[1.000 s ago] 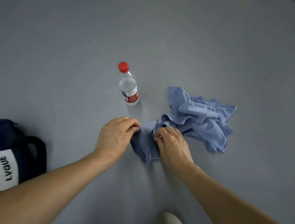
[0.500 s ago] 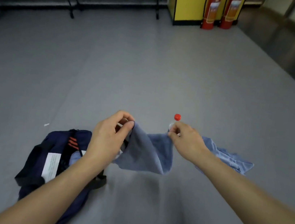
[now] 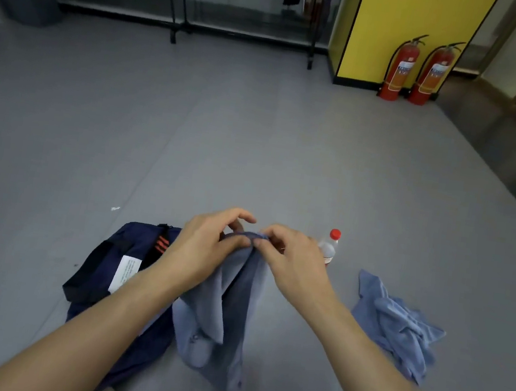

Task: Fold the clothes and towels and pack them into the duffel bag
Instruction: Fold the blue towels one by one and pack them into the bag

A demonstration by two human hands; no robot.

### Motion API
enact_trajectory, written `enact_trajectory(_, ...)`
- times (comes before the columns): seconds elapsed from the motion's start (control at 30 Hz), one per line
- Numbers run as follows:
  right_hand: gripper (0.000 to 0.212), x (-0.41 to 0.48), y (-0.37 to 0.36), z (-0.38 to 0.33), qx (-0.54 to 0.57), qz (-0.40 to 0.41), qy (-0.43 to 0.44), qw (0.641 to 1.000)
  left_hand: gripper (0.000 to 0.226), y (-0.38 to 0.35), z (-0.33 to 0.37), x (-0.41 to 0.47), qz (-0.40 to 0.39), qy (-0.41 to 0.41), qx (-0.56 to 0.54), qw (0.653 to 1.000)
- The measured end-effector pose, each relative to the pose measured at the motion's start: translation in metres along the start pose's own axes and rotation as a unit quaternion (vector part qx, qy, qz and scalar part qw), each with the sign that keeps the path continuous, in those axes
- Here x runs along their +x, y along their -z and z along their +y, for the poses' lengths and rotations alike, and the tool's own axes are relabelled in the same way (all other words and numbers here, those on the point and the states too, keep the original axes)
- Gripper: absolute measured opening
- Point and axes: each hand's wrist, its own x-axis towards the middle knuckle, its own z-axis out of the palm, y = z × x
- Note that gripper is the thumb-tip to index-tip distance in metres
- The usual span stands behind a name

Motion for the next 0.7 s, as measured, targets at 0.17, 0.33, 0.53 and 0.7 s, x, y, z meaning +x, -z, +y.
enact_trajectory(0.17, 0.016, -0.003, 0.004, 0.005, 0.002, -0.004, -0.048, 0.999, 0.022, 0.023, -0.03, -0.012, -0.022, 0.039, 0.095, 0.994)
enact_trajectory(0.33, 0.015, -0.016, 0.002, 0.006, -0.028, -0.094, -0.036, 0.995, 0.01, 0.016, -0.017, -0.012, 0.016, 0.01, 0.053, 0.998)
enact_trajectory(0.53, 0.016, -0.018, 0.003, -0.006, -0.064, -0.021, 0.033, 0.997, 0.011, -0.004, 0.003, -0.006, 0.034, -0.035, 0.084, 0.995)
enact_trajectory(0.7, 0.009, -0.019, 0.009, 0.008, -0.067, -0.003, 0.001, 0.998, 0.009, 0.003, -0.01, -0.005, 0.055, 0.045, 0.036, 0.997)
